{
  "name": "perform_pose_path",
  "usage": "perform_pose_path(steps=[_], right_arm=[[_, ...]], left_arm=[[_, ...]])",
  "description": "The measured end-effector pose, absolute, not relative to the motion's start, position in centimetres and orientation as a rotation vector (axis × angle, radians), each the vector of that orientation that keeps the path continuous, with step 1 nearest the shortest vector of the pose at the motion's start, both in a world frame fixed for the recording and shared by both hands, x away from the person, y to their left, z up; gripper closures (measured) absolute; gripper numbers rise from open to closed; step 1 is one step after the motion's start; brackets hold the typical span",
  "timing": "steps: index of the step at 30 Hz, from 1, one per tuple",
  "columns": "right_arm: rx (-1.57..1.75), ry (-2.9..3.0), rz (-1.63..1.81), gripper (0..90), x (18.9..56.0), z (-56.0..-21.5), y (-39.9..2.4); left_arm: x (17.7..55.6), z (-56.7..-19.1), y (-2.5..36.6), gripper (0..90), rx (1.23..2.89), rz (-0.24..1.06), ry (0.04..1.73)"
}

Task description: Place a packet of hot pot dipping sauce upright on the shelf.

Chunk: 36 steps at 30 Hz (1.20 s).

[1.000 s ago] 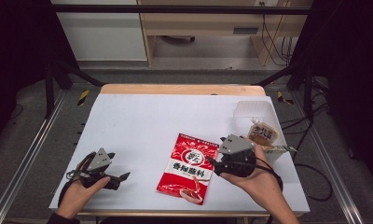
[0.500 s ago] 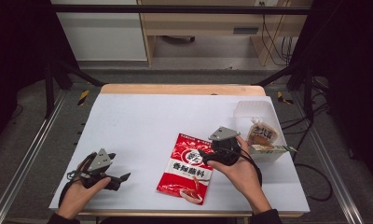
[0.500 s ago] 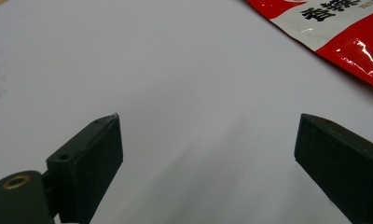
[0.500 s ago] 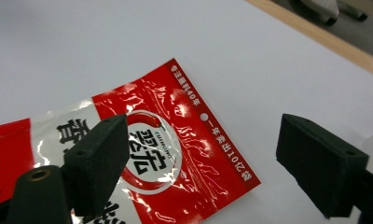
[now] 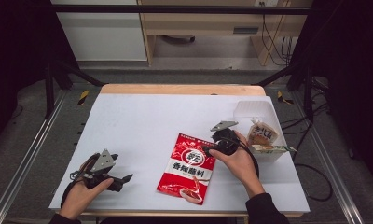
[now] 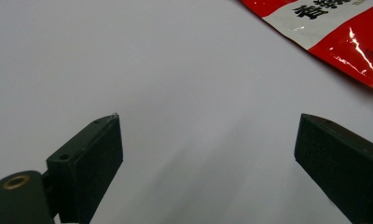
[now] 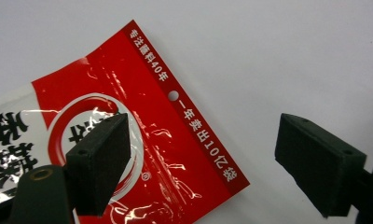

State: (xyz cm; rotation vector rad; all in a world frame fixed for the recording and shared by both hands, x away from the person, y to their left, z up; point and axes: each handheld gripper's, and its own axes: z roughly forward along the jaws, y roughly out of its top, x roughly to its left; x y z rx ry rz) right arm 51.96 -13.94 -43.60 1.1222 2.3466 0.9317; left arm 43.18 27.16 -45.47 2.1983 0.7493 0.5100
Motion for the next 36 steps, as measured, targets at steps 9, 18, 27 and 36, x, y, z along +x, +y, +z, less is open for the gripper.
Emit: perform_pose_path(steps=[9, 18, 27, 36], right_arm=[[1.195, 2.381, 0.909, 21.6, 53.3, -44.7, -14.4], [1.227, 2.416, 0.906, 23.8, 53.6, -45.1, -14.3], [1.245, 2.448, 0.885, 24.6, 54.0, -45.5, -14.2], [1.24, 2.48, 0.897, 28.9, 53.9, -45.7, -14.1]], left_arm=[[43.1, -45.5, 26.4, 7.7, 2.211, 0.503, 0.728], [43.0, -45.6, 26.0, 7.7, 2.218, 0.499, 0.718], [43.0, -45.6, 26.0, 7.7, 2.219, 0.497, 0.716], [43.0, -45.6, 26.0, 7.7, 2.218, 0.497, 0.715]])
